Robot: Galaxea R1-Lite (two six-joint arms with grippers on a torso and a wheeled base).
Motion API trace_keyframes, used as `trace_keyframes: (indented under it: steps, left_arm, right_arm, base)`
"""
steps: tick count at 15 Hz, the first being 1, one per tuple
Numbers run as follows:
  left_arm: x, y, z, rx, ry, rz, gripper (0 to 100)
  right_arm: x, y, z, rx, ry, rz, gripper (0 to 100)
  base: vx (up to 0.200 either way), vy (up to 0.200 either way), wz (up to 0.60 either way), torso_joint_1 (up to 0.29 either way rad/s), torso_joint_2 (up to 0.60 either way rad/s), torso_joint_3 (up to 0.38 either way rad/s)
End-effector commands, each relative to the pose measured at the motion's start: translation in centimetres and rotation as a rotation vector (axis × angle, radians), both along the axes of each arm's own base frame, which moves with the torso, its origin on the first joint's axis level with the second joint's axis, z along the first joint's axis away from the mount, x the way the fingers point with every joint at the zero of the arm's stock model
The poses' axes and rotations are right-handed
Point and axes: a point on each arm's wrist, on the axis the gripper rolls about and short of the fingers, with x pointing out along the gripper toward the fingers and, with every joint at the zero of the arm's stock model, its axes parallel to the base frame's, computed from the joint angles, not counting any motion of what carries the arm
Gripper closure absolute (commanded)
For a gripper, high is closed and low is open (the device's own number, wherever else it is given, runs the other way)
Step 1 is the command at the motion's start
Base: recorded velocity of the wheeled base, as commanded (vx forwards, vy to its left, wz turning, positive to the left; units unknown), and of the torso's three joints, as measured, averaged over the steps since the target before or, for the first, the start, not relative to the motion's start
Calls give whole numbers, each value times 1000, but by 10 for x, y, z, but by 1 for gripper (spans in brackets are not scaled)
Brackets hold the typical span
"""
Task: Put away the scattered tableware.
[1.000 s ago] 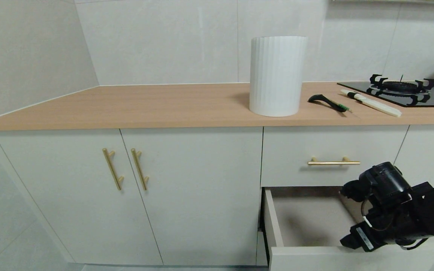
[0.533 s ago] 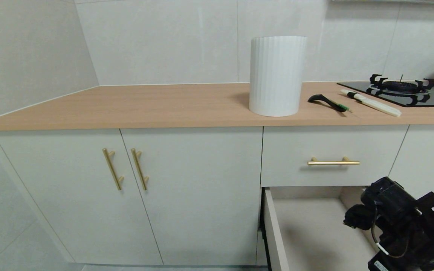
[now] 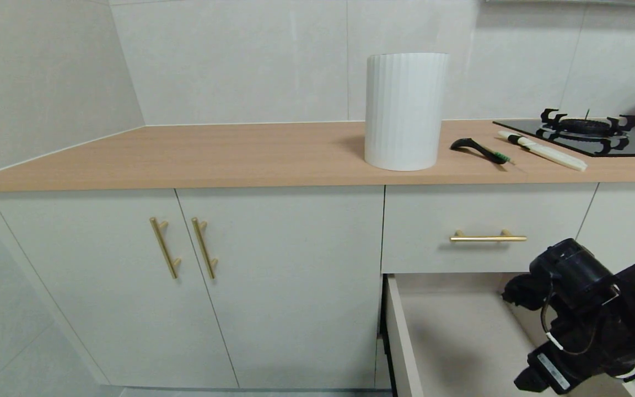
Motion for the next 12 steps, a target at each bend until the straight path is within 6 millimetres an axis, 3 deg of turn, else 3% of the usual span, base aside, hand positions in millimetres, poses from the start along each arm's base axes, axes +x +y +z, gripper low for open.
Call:
trace_keyframes:
  steps: [1,6,12]
  left_arm:
    - [0,0,0,0,-1,0,0]
    - [0,0,0,0,-1,0,0]
    - [0,0,0,0,-1,0,0]
  right_arm:
    - [9,3,22,93,-115,-99,0]
    - [5,-4,56,233,-302,-123,0]
    - [8,-8,57,246,-347,-138,0]
  base:
    - [0,0,0,0,0,0]
    - [0,0,0,0,0,0]
    - [0,0,0,0,0,0]
